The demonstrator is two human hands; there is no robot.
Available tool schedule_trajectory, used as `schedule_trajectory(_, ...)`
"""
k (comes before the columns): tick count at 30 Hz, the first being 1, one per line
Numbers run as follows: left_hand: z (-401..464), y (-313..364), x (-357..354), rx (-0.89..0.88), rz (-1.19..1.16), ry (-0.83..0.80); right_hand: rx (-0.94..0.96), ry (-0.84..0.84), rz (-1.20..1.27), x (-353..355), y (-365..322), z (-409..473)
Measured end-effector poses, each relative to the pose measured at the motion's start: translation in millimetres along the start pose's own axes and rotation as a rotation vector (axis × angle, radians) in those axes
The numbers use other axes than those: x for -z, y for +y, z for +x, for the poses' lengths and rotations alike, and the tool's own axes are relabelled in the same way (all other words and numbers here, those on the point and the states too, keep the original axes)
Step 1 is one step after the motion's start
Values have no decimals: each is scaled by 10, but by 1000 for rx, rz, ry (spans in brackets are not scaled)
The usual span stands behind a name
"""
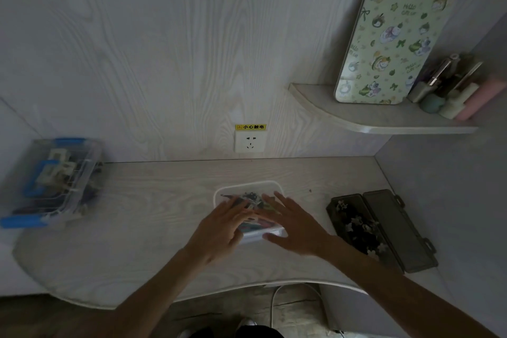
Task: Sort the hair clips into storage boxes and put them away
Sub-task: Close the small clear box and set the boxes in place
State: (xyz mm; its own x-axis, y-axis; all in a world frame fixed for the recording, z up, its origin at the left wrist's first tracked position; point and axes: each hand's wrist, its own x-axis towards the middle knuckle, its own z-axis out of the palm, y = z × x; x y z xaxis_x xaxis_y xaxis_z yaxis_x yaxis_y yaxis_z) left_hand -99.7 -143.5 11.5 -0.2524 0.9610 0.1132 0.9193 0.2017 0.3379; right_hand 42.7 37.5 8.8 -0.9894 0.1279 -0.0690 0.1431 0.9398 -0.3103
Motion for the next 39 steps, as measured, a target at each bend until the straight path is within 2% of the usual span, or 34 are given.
schedule_trajectory(4,-116,-84,-182,-60,254,-44,66,59,-110,-71,64,-42)
schedule_trajectory(15,-108,-73,-280,-79,291,67,65,140,-182,-165,31,-55)
schedule_trajectory(19,-93,-90,-270,-113,350,75,86,171,-286,-222,10,-48)
schedule_trajectory(24,-71,-142,-202,-155,427,76,200,169,-466,-145,149,-76)
schedule_trajectory(33,-101,-260,-300,-293,553,185,209,222,-469,-293,180,-97)
schedule_trajectory(39,-167,-325,-539,-276,578,200,222,326,-538,-431,196,-87)
